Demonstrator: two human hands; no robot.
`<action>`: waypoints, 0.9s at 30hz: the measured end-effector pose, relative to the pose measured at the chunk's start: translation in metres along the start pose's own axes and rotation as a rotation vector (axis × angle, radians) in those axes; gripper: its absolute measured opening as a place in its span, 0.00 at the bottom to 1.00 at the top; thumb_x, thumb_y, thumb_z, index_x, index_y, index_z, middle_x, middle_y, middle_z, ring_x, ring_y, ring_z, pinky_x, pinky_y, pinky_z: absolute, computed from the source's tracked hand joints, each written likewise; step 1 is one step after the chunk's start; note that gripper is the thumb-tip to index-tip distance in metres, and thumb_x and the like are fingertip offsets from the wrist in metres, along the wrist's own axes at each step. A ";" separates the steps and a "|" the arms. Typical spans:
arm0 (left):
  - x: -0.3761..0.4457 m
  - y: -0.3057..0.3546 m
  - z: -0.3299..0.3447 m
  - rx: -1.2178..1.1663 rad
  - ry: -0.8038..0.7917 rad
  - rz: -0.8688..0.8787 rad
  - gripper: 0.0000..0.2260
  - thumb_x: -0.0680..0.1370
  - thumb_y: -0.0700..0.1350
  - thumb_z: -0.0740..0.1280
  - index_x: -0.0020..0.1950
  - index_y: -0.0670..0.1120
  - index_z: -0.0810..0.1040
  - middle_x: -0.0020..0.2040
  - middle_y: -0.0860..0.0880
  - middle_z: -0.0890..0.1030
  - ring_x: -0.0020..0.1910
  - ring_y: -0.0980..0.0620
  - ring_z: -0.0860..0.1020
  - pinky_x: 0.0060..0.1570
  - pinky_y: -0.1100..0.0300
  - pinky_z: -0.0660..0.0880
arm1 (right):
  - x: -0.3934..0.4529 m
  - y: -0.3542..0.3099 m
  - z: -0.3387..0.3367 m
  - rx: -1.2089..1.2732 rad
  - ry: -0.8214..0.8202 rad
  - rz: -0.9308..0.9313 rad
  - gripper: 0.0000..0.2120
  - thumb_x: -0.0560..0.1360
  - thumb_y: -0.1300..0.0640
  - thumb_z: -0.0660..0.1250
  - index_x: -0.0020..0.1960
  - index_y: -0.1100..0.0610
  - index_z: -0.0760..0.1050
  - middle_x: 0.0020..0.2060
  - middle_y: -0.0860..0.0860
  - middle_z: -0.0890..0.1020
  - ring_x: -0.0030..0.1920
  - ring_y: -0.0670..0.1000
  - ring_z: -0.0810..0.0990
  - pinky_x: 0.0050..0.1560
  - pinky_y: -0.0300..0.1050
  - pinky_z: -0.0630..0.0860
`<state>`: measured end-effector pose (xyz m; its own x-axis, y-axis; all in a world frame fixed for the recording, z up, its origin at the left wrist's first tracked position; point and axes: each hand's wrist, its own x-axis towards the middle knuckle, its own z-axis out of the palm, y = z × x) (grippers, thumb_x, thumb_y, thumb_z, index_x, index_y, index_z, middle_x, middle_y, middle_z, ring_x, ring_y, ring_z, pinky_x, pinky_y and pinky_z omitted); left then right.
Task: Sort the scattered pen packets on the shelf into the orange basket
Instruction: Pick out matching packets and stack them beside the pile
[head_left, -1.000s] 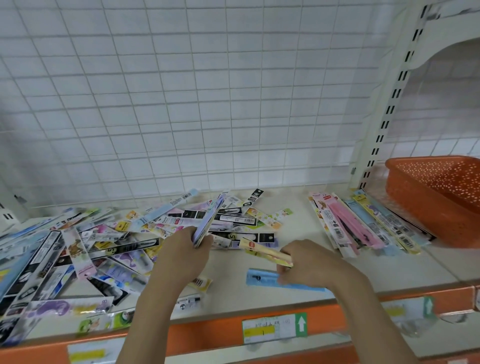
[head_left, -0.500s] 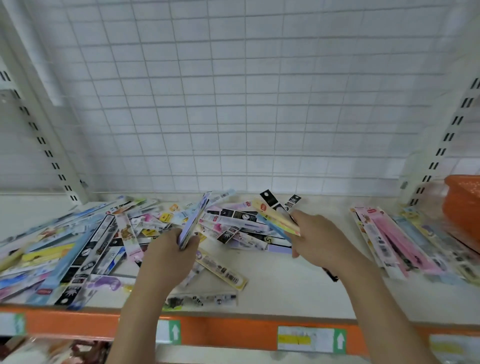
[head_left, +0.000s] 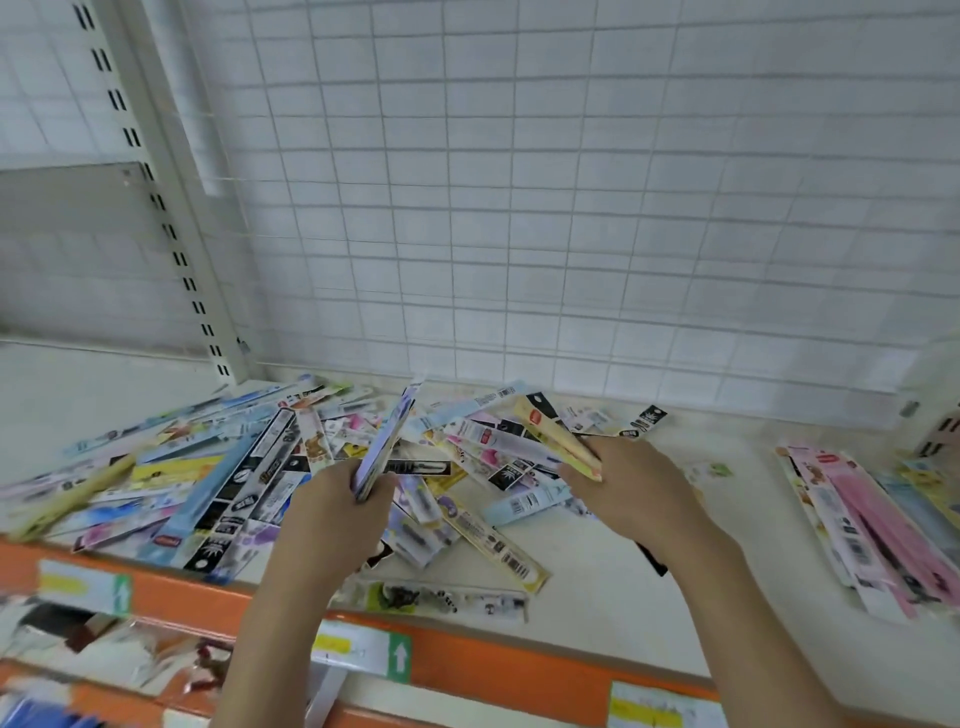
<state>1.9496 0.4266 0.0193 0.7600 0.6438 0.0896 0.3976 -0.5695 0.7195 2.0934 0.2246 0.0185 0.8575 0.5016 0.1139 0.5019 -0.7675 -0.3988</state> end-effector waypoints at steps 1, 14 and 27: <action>0.001 0.000 0.000 0.006 0.000 0.000 0.18 0.79 0.46 0.62 0.32 0.43 0.61 0.26 0.48 0.60 0.26 0.49 0.58 0.29 0.58 0.56 | 0.001 0.002 0.002 -0.005 -0.001 0.013 0.13 0.77 0.45 0.61 0.43 0.54 0.74 0.35 0.49 0.78 0.36 0.53 0.77 0.36 0.45 0.72; 0.019 0.010 0.011 0.014 -0.021 0.044 0.20 0.78 0.46 0.63 0.29 0.45 0.60 0.24 0.48 0.62 0.25 0.49 0.59 0.27 0.59 0.57 | 0.015 0.009 0.033 -0.007 -0.068 0.073 0.14 0.77 0.48 0.60 0.34 0.49 0.64 0.32 0.47 0.73 0.39 0.54 0.77 0.34 0.43 0.68; 0.048 0.005 0.006 0.051 -0.003 0.038 0.20 0.78 0.47 0.62 0.29 0.45 0.61 0.25 0.48 0.63 0.25 0.49 0.61 0.27 0.59 0.58 | 0.046 -0.003 0.005 0.039 0.050 0.058 0.16 0.78 0.55 0.59 0.64 0.54 0.60 0.32 0.48 0.70 0.30 0.50 0.69 0.28 0.43 0.63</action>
<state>1.9913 0.4519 0.0231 0.7766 0.6196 0.1138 0.3939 -0.6185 0.6799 2.1309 0.2519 0.0203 0.8899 0.4357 0.1350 0.4477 -0.7779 -0.4410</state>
